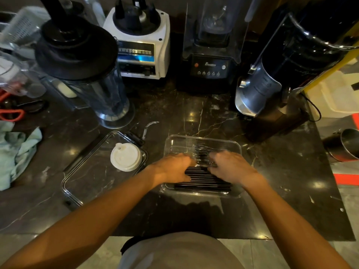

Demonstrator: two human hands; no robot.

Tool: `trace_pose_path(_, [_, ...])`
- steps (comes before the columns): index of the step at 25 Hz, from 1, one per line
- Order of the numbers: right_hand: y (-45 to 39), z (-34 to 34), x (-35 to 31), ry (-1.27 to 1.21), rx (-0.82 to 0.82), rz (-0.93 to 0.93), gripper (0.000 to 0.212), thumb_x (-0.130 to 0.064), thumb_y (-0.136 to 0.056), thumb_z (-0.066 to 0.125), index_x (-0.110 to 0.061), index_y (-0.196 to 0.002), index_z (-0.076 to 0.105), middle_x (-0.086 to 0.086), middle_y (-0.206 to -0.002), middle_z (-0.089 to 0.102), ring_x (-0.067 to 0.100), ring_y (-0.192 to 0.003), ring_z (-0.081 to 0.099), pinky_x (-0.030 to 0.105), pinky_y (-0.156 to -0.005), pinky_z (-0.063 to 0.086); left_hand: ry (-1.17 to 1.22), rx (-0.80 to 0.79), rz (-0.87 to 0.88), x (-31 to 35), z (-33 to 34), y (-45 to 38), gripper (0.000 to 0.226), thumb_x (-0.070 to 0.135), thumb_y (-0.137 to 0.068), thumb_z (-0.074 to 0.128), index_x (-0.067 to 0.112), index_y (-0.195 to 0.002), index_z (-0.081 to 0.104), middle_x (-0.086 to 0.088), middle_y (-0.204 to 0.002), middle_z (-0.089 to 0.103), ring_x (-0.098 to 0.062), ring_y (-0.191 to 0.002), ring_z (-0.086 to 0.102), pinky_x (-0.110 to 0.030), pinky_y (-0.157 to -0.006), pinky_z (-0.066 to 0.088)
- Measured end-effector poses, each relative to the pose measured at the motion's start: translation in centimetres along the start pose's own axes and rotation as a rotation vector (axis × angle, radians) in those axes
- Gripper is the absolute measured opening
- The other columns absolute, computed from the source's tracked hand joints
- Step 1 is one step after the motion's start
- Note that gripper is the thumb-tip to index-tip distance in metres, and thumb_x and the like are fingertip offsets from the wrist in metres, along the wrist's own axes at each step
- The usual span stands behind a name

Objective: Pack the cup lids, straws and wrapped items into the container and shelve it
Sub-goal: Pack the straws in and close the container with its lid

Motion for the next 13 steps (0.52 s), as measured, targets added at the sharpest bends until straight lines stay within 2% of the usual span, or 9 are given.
trace_pose_path(3, [-1.2, -2.8, -3.0, -0.203, 0.168, -0.008, 0.007, -0.032, -0.099, 0.062, -0.027, -0.101, 0.066, -0.010, -0.083, 0.065, 0.014, -0.083, 0.068, 0.033, -0.071, 0.052, 0.087, 0.151, 0.008, -0.4, -3.1, 2.6, 0.035, 0.028, -0.096, 0.067, 0.022, -0.130, 0.064, 0.001, -0.120, 0.068, -0.012, -0.107, 0.066, -0.027, -0.091, 0.054])
trace_pose_path(7, [-3.0, -5.7, -8.7, -0.513, 0.391, -0.118, 0.015, -0.025, -0.099, 0.064, -0.020, -0.112, 0.070, -0.006, -0.096, 0.071, 0.011, -0.086, 0.067, 0.031, -0.075, 0.054, 0.261, 0.506, -0.079, -4.0, -6.8, 7.6, 0.035, 0.025, -0.093, 0.072, 0.019, -0.127, 0.066, 0.000, -0.113, 0.068, -0.011, -0.097, 0.067, -0.031, -0.086, 0.057])
trace_pose_path(9, [-4.3, -5.7, -12.1, -0.641, 0.383, -0.150, 0.019, -0.020, -0.100, 0.064, -0.016, -0.117, 0.069, -0.003, -0.101, 0.071, 0.012, -0.091, 0.066, 0.029, -0.079, 0.054, 0.361, 0.706, -0.226, -7.7, -7.0, 10.4, 0.042, 0.027, -0.089, 0.076, 0.019, -0.129, 0.064, 0.001, -0.115, 0.066, -0.011, -0.097, 0.067, -0.033, -0.086, 0.058])
trace_pose_path(11, [-6.2, -4.6, -15.3, -0.679, 0.322, -0.148, 0.024, -0.018, -0.099, 0.065, -0.013, -0.122, 0.067, 0.001, -0.109, 0.070, 0.016, -0.098, 0.068, 0.034, -0.088, 0.057, 0.479, 0.871, -0.487, -11.9, -6.1, 13.5, 0.048, 0.030, -0.086, 0.078, 0.019, -0.129, 0.061, 0.002, -0.118, 0.061, -0.012, -0.100, 0.063, -0.032, -0.089, 0.056])
trace_pose_path(13, [-8.1, -2.7, -18.1, -0.673, 0.218, -0.115, 0.032, -0.018, -0.098, 0.067, -0.010, -0.128, 0.064, 0.007, -0.119, 0.068, 0.021, -0.110, 0.067, 0.040, -0.099, 0.055, 0.574, 0.908, -0.720, -15.7, -4.0, 15.7, 0.052, 0.035, -0.083, 0.079, 0.015, -0.126, 0.059, -0.002, -0.116, 0.060, -0.015, -0.100, 0.059, -0.035, -0.089, 0.053])
Point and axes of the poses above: each hand's wrist, its own y-axis away from the middle knuckle, its own z-axis out of the palm, x = y × z, the point moved 6 cm from there along -y, towards the middle knuckle
